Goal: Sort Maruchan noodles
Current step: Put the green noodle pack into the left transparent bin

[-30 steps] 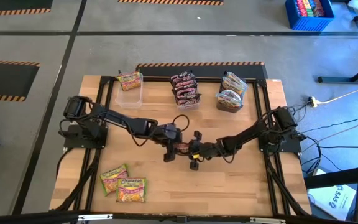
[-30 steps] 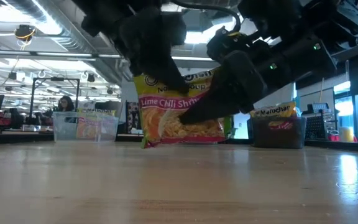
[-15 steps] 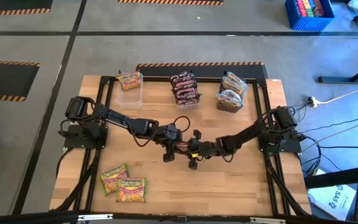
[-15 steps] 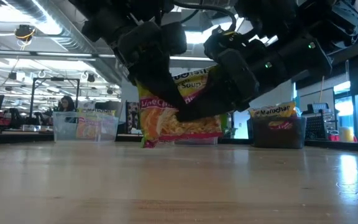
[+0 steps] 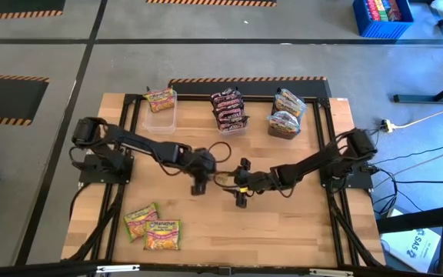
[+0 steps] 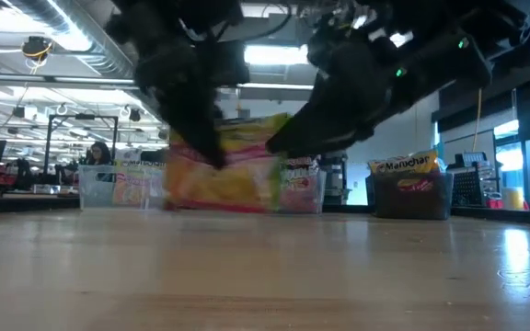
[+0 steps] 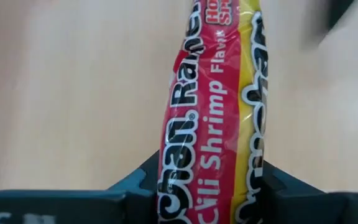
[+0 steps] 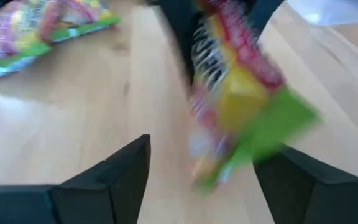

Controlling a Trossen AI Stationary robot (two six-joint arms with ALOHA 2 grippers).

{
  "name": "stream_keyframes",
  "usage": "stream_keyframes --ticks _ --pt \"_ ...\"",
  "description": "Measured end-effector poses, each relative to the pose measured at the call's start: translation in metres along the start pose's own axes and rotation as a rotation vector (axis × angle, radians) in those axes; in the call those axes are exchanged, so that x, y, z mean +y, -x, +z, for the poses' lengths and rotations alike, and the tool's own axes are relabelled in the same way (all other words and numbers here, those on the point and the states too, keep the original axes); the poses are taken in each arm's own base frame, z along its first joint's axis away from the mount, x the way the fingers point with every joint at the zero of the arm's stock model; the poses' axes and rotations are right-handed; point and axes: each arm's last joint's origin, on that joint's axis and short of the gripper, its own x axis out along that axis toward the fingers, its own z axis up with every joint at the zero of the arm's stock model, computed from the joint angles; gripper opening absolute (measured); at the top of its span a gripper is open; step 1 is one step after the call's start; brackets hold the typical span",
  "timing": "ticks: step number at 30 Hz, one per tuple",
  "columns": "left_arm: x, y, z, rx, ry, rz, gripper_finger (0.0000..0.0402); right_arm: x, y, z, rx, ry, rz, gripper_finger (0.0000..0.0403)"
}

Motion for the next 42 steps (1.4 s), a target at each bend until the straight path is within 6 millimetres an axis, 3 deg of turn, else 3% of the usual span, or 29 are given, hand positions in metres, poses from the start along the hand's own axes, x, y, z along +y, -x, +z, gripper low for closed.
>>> stream_keyframes --ticks 9,15,22,27,31,42 --pt "0.036 0.074 -0.016 0.068 0.059 0.157 0.0121 -0.004 0.006 -0.006 0.056 0.049 -0.013 0.0255" --pt "0.079 0.126 -0.037 0.094 0.179 0.376 0.0122 -0.024 0.000 -0.008 0.093 0.119 -0.028 0.0254" --pt "0.133 0.162 -0.058 0.196 0.297 0.539 0.0122 -0.050 -0.005 -0.006 0.118 0.106 0.011 0.0254" --pt "0.172 0.165 -0.069 0.302 0.278 0.582 0.0122 -0.055 -0.006 -0.005 0.121 0.097 0.012 0.0254" --pt "0.198 0.157 -0.078 0.363 0.270 0.567 0.0122 -0.054 -0.006 -0.005 0.121 0.099 0.017 0.0254" --pt "0.244 0.127 -0.085 0.315 0.236 0.467 0.0122 -0.054 -0.006 -0.005 0.120 0.114 0.017 0.0254"
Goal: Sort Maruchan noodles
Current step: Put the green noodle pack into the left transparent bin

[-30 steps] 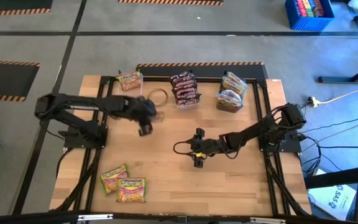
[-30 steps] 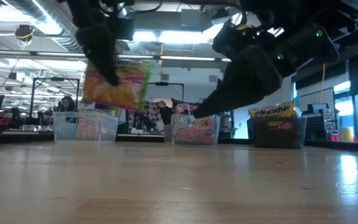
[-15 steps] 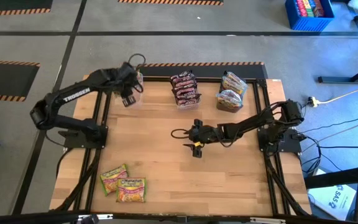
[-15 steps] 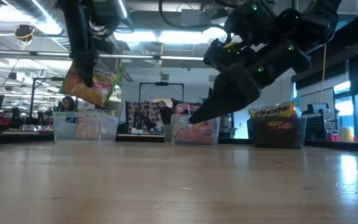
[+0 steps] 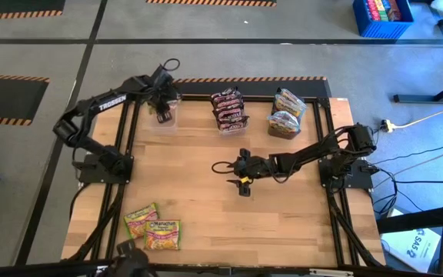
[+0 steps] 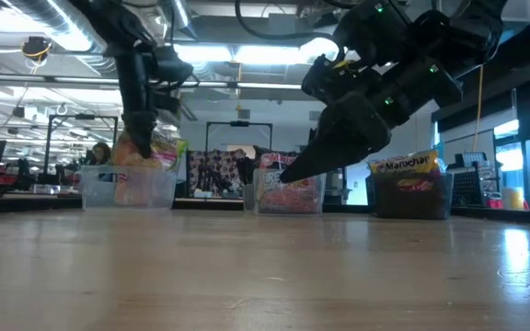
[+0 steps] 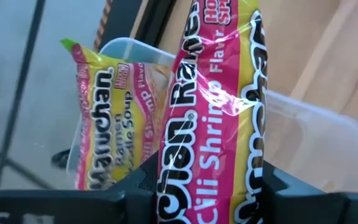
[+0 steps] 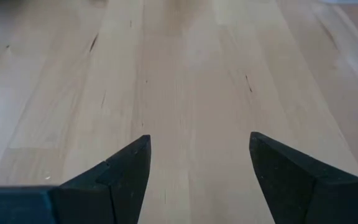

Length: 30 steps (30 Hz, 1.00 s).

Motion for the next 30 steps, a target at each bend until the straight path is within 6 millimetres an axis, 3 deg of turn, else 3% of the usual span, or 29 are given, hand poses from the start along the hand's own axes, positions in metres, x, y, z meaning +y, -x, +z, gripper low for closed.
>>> stream_keyframes --ticks 7,15,30 --pt "0.024 -0.024 -0.005 -0.047 0.047 -0.085 0.0122 0.000 -0.001 -0.002 0.011 -0.017 0.001 0.0254" --pt "0.037 -0.046 -0.011 -0.060 0.129 -0.174 0.0122 0.000 -0.001 -0.001 -0.002 -0.020 0.002 0.0254" --pt "0.045 -0.055 -0.018 0.057 0.199 -0.044 0.0189 0.000 -0.001 0.000 -0.017 -0.025 0.003 0.0254"
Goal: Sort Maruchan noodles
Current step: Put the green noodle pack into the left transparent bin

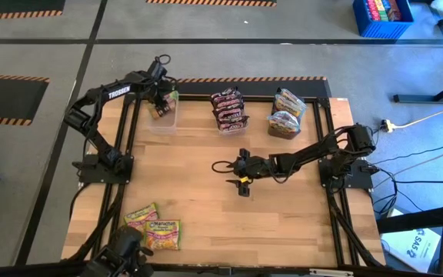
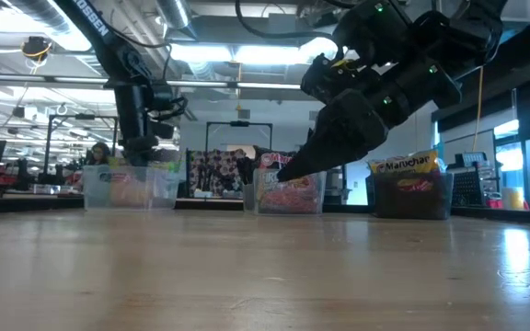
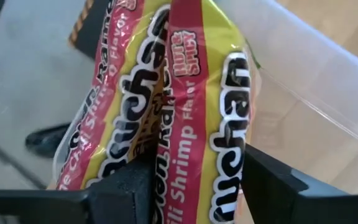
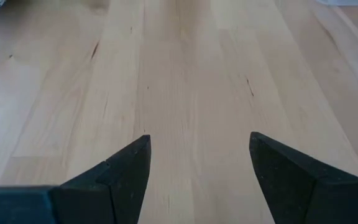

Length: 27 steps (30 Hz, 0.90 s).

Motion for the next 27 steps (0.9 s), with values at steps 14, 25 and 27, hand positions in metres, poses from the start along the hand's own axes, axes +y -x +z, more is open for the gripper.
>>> stream_keyframes --ticks 14,25,27 --pt "-0.015 0.016 0.003 0.025 -0.033 0.086 0.0193 0.000 0.000 0.000 -0.004 -0.003 0.003 0.0254" --pt "-0.028 0.041 0.004 0.031 -0.051 0.241 0.0194 0.001 0.000 0.000 -0.002 -0.002 0.038 0.0254" --pt "-0.032 0.055 0.003 0.000 -0.052 0.302 0.0194 0.001 0.000 0.000 -0.002 -0.004 0.045 0.0254"
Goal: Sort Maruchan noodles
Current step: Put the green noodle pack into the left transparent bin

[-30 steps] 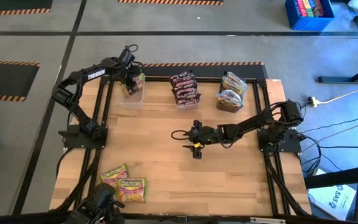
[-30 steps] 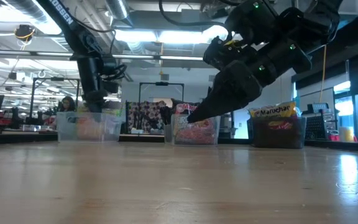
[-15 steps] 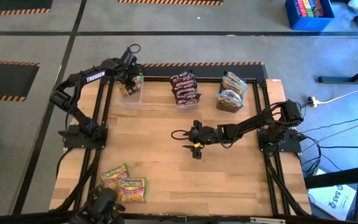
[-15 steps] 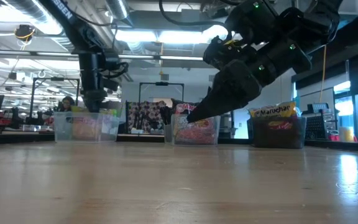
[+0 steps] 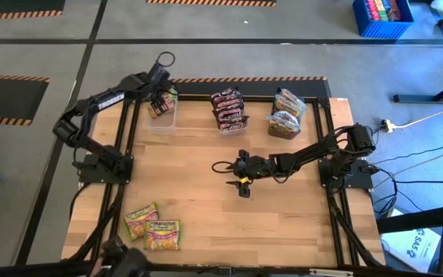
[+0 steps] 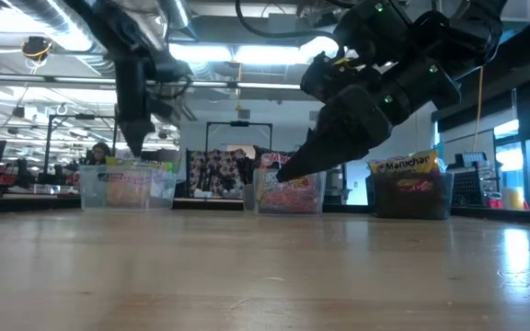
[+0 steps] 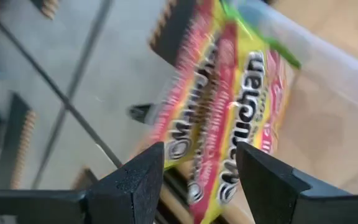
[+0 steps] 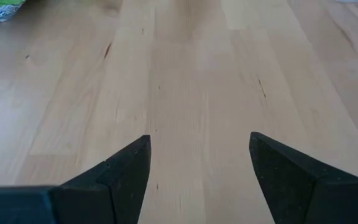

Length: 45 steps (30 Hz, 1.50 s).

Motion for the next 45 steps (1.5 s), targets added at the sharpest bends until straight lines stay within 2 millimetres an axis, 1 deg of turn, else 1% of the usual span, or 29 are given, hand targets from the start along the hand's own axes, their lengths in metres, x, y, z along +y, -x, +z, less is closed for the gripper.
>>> stream_keyframes --ticks 3,5,6,9,11,16,19,22,25,30,34,37,40,45 --pt "-0.006 0.030 0.000 -0.103 0.034 0.022 0.0194 0.000 0.000 0.000 0.002 -0.024 0.016 0.0254" --pt "-0.014 0.053 -0.002 -0.191 0.059 -0.027 0.0194 0.001 0.000 0.000 0.003 -0.052 0.020 0.0254" --pt "-0.019 0.064 -0.004 -0.240 0.063 -0.078 0.0194 0.001 0.000 0.000 0.003 -0.076 0.022 0.0254" --pt "-0.040 0.095 -0.011 -0.354 0.056 -0.309 0.0194 0.002 0.000 0.000 0.006 -0.155 0.047 0.0254" --pt "-0.057 0.112 -0.016 -0.387 0.048 -0.440 0.0194 0.009 0.001 0.001 -0.003 -0.174 0.088 0.0254" --pt "-0.107 0.147 -0.031 -0.365 -0.027 -0.669 0.0194 0.045 0.006 0.007 -0.088 -0.140 0.184 0.0254" --pt "-0.138 0.167 -0.043 -0.334 -0.072 -0.764 0.0194 0.066 0.011 0.009 -0.126 -0.134 0.218 0.0254" --pt "-0.166 0.184 -0.058 -0.296 -0.094 -0.818 0.0194 0.080 0.015 0.007 -0.135 -0.166 0.222 0.0254" --pt "-0.191 0.199 -0.077 -0.243 -0.097 -0.855 0.0194 0.090 0.018 0.005 -0.132 -0.193 0.225 0.0254" --pt "-0.235 0.218 -0.115 -0.138 -0.132 -0.879 0.0194 0.104 0.023 0.003 -0.146 -0.200 0.202 0.0254" --pt "-0.269 0.223 -0.147 -0.048 -0.157 -0.854 0.0194 0.111 0.025 0.002 -0.166 -0.208 0.198 0.0254" --pt "-0.293 0.225 -0.172 0.015 -0.167 -0.839 0.0194 0.114 0.027 0.002 -0.166 -0.222 0.203 0.0254" --pt "-0.317 0.225 -0.192 0.059 -0.179 -0.843 0.0194 0.114 0.027 0.002 -0.172 -0.234 0.192 0.0254" --pt "-0.356 0.216 -0.217 0.094 -0.207 -0.846 0.0194 0.113 0.027 0.002 -0.175 -0.253 0.179 0.0254"
